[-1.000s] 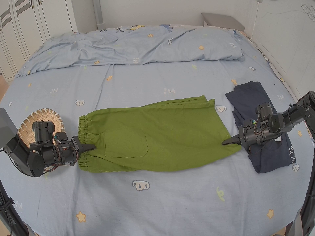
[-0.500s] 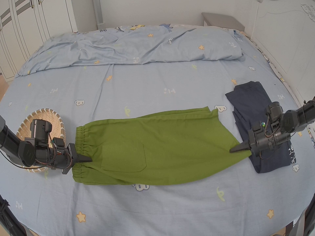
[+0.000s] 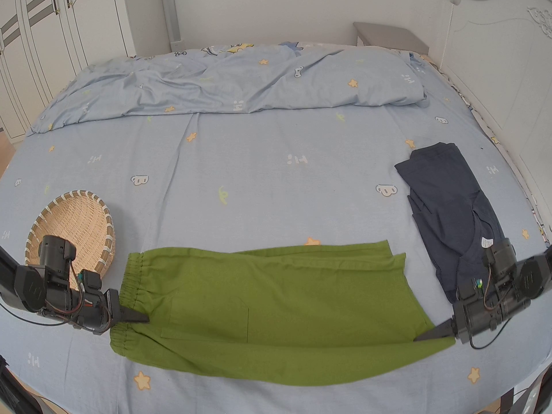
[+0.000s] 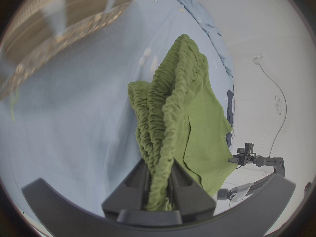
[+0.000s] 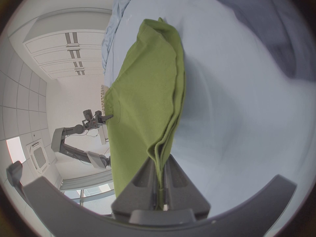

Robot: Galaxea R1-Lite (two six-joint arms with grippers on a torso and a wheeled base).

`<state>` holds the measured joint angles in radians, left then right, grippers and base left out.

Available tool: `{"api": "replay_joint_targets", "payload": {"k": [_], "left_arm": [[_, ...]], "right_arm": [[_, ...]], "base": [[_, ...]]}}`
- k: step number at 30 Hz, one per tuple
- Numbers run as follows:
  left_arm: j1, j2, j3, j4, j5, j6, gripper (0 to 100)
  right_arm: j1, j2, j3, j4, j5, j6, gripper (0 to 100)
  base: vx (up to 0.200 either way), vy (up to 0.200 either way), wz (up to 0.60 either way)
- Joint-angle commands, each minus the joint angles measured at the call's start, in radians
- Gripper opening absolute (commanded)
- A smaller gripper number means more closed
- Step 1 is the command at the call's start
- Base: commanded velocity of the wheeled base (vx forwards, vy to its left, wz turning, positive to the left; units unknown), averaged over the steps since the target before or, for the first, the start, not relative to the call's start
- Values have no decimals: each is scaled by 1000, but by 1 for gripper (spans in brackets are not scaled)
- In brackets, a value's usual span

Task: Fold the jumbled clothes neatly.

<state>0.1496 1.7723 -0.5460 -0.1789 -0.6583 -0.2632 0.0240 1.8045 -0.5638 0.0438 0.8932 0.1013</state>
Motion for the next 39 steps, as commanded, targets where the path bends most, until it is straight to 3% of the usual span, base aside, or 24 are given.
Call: {"api": "replay_joint_targets", "payload": {"k": [1, 5, 10, 11, 21, 25, 28, 31, 32, 34, 39], "left_arm": [[51, -70, 167, 12, -3, 124, 0], [59, -83, 201, 10, -4, 140, 0], [59, -86, 205, 12, -4, 145, 0], [61, -96, 210, 10, -4, 145, 0], [76, -206, 195, 44, -7, 140, 0], [91, -340, 115, 194, -3, 144, 0], [122, -401, 52, 320, 0, 194, 0], [202, -436, 11, 424, -1, 334, 0], [202, -436, 11, 424, -1, 334, 0], [277, -439, -14, 469, -3, 418, 0], [303, -442, -35, 464, -4, 440, 0]], "right_arm": [[33, -105, 279, -190, 15, -5, 0], [34, -97, 344, -295, 15, -3, 0], [36, -91, 357, -317, 15, -5, 0], [34, -89, 352, -318, 16, -5, 100], [4, -142, 328, -346, 23, 0, 100], [-13, -286, 200, -325, 23, 123, 100], [1, -367, 93, -323, 24, 255, 100], [31, -405, -13, -320, 20, 347, 100], [31, -405, -13, -320, 20, 347, 100], [31, -415, -57, -320, 20, 373, 100], [30, -416, -65, -320, 24, 374, 100]], "base": [[0, 0, 0], [0, 0, 0], [0, 0, 0], [0, 0, 0], [0, 0, 0], [0, 0, 0], [0, 0, 0], [0, 0, 0], [0, 0, 0], [0, 0, 0], [0, 0, 0]]}}
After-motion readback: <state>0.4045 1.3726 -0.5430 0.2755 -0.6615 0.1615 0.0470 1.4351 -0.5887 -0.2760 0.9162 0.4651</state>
